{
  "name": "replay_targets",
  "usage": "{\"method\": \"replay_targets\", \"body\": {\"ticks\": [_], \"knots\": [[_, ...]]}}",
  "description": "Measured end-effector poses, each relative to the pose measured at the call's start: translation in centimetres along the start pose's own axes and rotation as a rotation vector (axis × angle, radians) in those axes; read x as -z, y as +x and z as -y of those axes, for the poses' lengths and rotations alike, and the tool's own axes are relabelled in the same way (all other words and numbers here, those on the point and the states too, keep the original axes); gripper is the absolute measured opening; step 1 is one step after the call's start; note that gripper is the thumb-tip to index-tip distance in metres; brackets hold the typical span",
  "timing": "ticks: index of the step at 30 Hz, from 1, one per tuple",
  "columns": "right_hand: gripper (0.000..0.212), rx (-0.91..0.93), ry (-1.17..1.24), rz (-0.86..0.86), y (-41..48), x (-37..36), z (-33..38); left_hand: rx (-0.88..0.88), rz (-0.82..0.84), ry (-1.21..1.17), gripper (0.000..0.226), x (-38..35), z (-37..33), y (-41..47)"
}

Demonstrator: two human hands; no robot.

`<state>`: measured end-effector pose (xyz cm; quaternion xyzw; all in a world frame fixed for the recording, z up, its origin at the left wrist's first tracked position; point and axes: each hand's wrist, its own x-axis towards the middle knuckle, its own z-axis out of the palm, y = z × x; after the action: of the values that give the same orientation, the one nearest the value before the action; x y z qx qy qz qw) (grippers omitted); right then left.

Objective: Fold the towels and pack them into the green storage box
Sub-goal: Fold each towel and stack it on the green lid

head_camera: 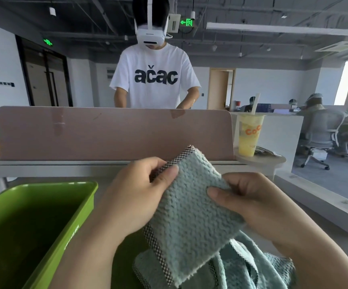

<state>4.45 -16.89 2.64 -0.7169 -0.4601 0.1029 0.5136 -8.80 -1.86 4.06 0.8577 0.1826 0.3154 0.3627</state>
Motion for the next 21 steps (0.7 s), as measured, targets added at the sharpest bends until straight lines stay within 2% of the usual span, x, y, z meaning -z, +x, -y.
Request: {"method": "replay_targets", "body": {"ticks": [3, 7, 9, 11, 14, 18, 21], "knots": [[0.054, 0.007, 0.017, 0.003, 0.0, 0.1, 0.0, 0.029, 0.075, -0.064, 0.053, 0.1, -0.1, -0.2], [0.045, 0.025, 0.051, 0.003, 0.0, -0.4, 0.6, -0.046, -0.004, -0.096, 0.045, -0.7, -0.5, 0.0], [0.040, 0.021, 0.215, -0.092, 0.1, -0.4, 0.6, -0.055, -0.102, -0.145, 0.045, -0.9, -0.6, 0.2], [0.036, -0.014, 0.480, -0.194, 0.2, -0.6, 0.7, -0.059, -0.197, -0.215, 0.044, -1.0, -0.6, 0.3], [0.024, -0.074, 0.771, -0.191, 0.5, -1.1, 0.8, -0.039, -0.321, -0.269, 0.035, -1.3, -0.6, 0.5], [0.030, -0.134, 0.784, -0.005, 0.4, -1.5, 1.0, -0.007, -0.434, -0.263, 0.032, -1.2, -0.3, 0.8], [0.027, -0.111, 0.773, -0.075, 0.6, -1.8, 0.6, 0.062, -0.415, -0.327, 0.033, -1.3, -0.2, 0.8]]}}
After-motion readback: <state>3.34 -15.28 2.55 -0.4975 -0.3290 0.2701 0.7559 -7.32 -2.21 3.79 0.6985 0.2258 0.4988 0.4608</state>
